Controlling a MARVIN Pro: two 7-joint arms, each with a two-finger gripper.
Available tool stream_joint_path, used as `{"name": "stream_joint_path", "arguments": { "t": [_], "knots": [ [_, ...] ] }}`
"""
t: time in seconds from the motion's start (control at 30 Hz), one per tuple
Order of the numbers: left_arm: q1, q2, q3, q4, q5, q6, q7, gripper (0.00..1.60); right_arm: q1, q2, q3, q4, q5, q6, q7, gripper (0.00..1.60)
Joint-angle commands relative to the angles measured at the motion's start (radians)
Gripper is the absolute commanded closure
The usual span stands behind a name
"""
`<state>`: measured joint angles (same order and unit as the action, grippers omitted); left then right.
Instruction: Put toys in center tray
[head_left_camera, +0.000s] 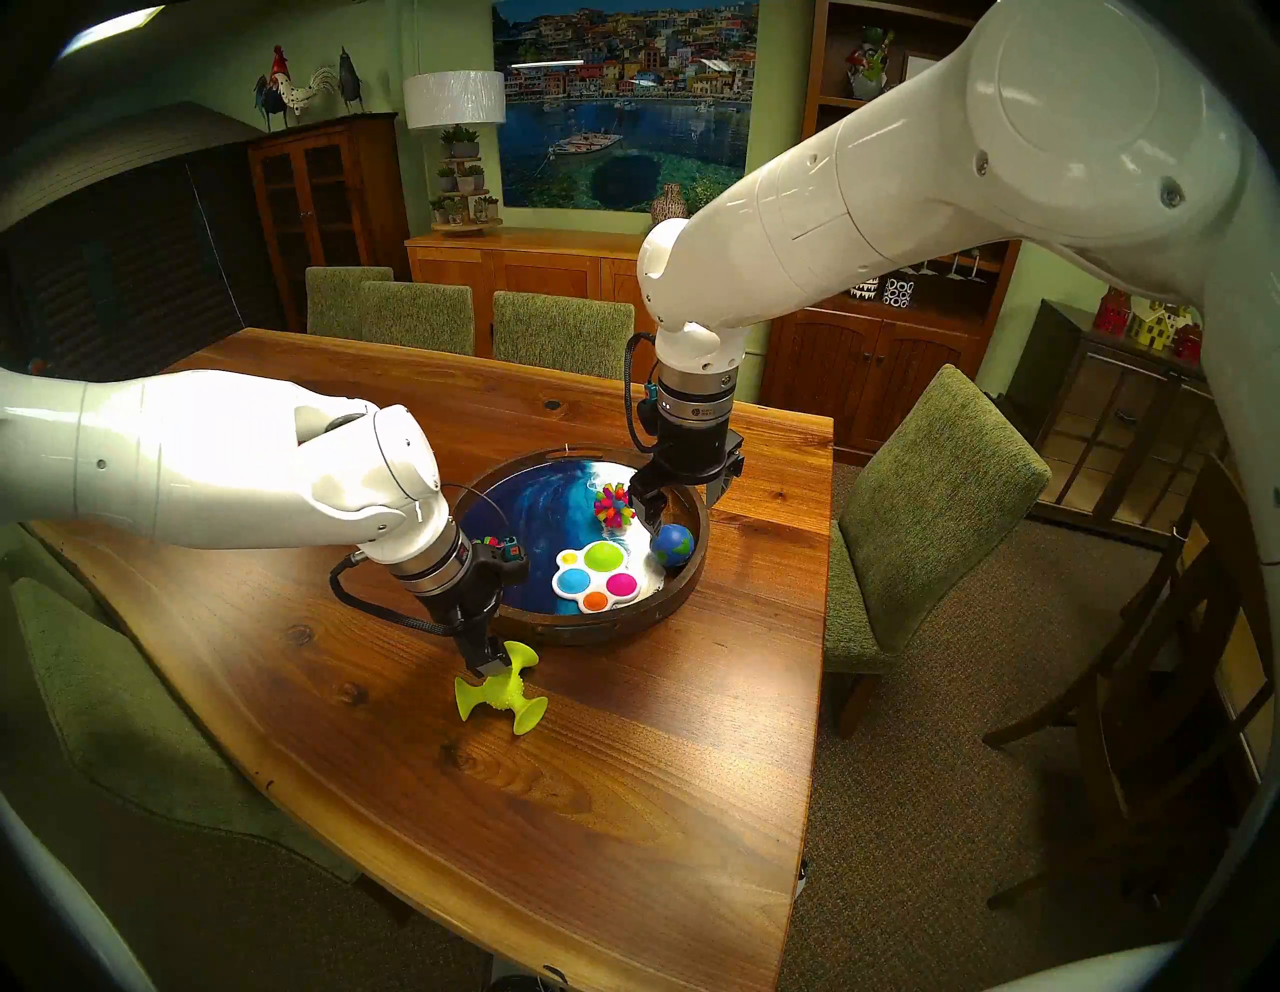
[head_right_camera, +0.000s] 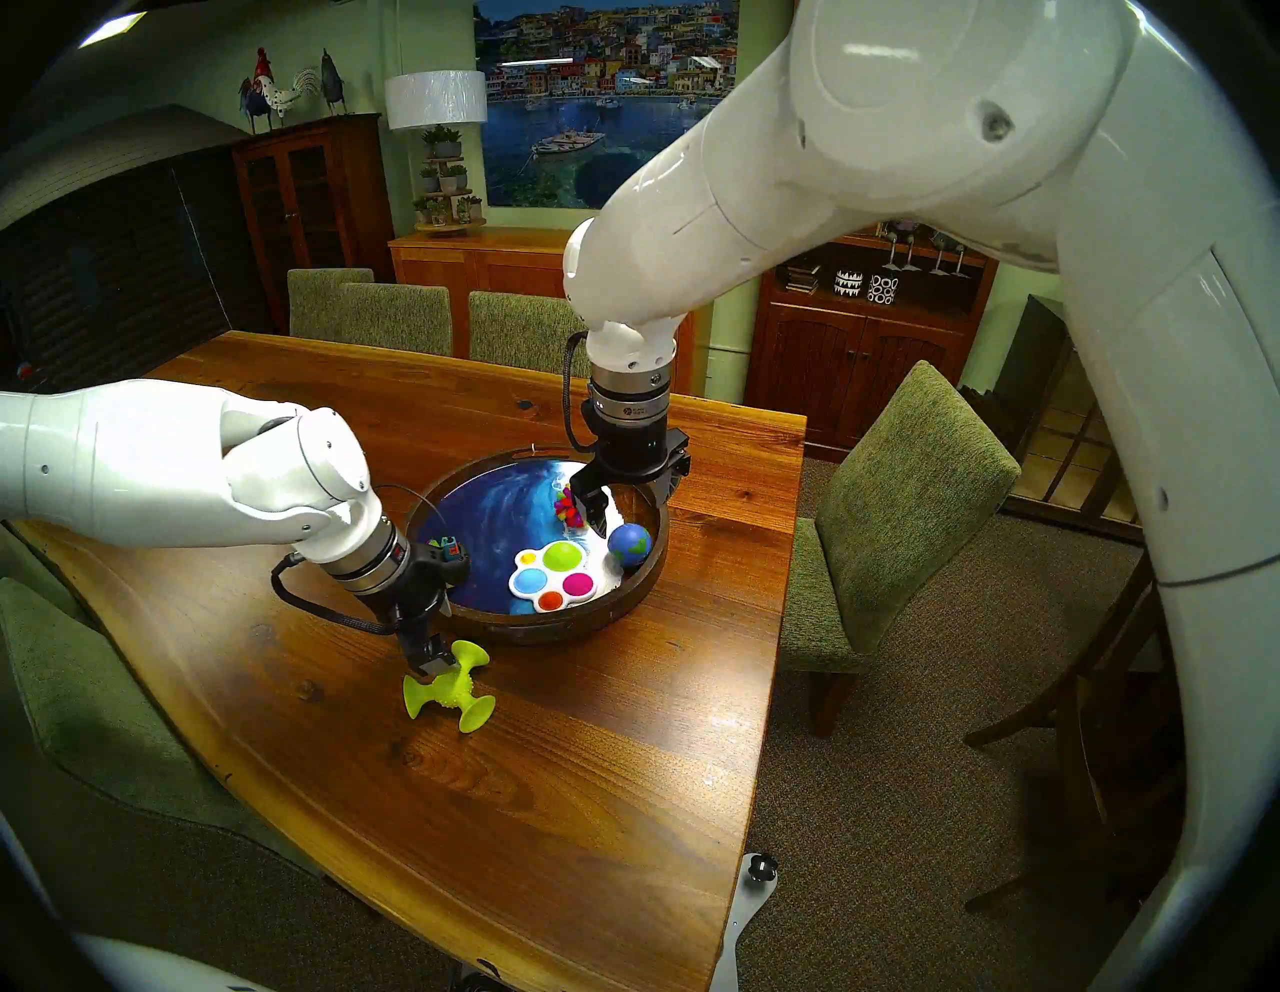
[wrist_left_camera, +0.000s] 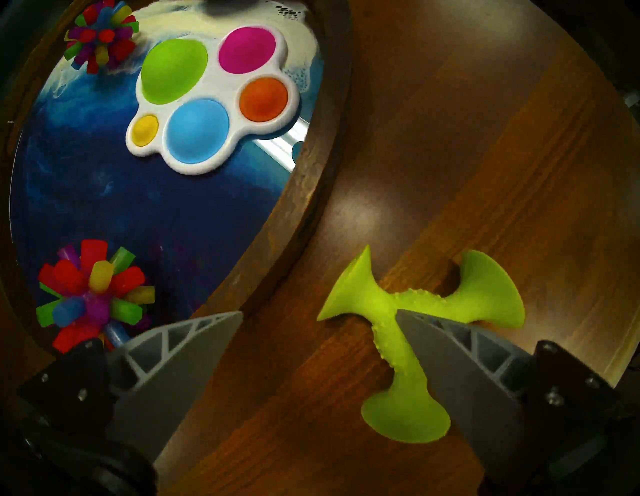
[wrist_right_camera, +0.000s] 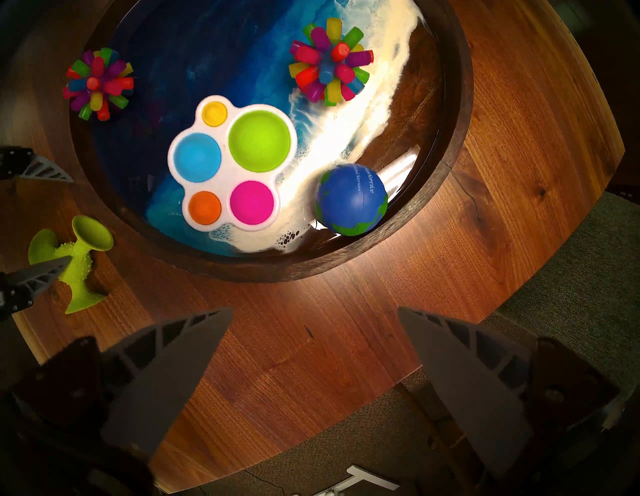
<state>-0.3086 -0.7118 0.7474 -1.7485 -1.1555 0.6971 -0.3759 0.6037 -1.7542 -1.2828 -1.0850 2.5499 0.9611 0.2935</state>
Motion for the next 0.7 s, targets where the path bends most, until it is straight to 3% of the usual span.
{"name": "stream_joint_path", "arguments": {
  "t": [0.0, 0.33, 0.67],
  "knots": [
    [0.055, -0.112, -0.044, 0.074, -0.061, 0.035, 0.005, 0.0, 0.049, -0.018, -0.033, 0.029, -0.007, -0.001, 0.047, 0.0],
    [0.029, -0.099, -0.068, 0.1, -0.096, 0.085, -0.015, 0.0, 0.052, -0.063, -0.104, 0.046, -0.022, -0.001, 0.148, 0.0],
    [-0.088, 0.005, -0.128, 0.042, -0.105, 0.128, -0.068, 0.0, 0.049, -0.082, -0.136, 0.055, -0.033, -0.001, 0.194, 0.0]
  ]
}}
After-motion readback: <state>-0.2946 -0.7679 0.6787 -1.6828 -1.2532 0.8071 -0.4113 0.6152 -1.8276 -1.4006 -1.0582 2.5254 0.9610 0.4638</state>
